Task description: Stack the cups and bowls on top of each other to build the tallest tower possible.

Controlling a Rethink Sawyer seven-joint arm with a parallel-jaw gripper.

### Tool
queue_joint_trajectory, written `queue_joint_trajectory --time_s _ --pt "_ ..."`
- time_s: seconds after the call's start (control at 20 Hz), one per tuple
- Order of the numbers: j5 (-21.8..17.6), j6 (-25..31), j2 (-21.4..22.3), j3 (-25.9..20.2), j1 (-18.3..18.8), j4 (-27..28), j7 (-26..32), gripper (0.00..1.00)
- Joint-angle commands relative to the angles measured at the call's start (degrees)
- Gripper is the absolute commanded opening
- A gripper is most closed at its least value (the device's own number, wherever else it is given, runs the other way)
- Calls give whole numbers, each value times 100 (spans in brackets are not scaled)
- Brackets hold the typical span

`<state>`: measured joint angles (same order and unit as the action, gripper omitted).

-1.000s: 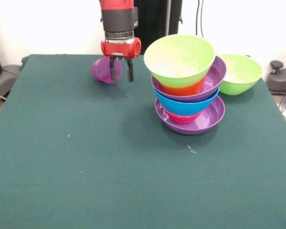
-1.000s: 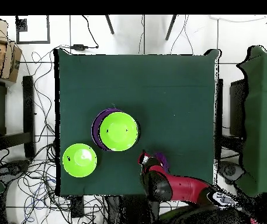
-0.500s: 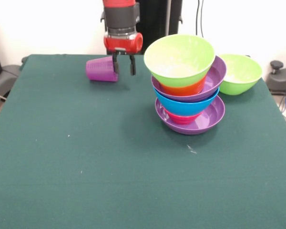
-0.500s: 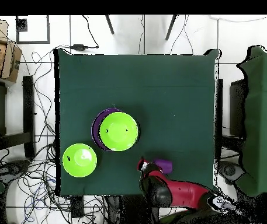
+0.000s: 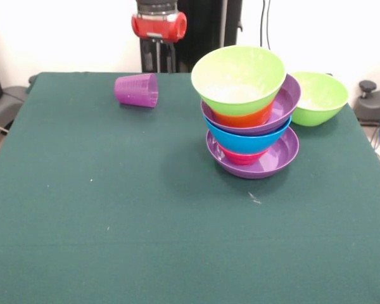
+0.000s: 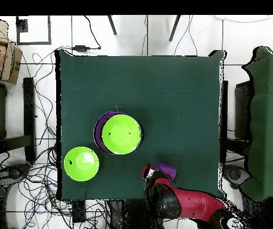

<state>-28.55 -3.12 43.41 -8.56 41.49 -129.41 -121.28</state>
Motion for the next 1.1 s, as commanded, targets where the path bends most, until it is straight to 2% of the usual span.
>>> queue_joint_trajectory --time_s 0.05,0.2,0.55,0.85,1.1 --pt "392 1054 792 -917 160 -328 -201 100" --pt "217 937 540 -791 176 -167 -190 100" --pt "-369 157 -634 -217 71 461 -207 100" --pt "-571 -246 -1167 64 -37 789 -288 100" --pt "-666 -441 -1341 186 -21 806 -319 100"
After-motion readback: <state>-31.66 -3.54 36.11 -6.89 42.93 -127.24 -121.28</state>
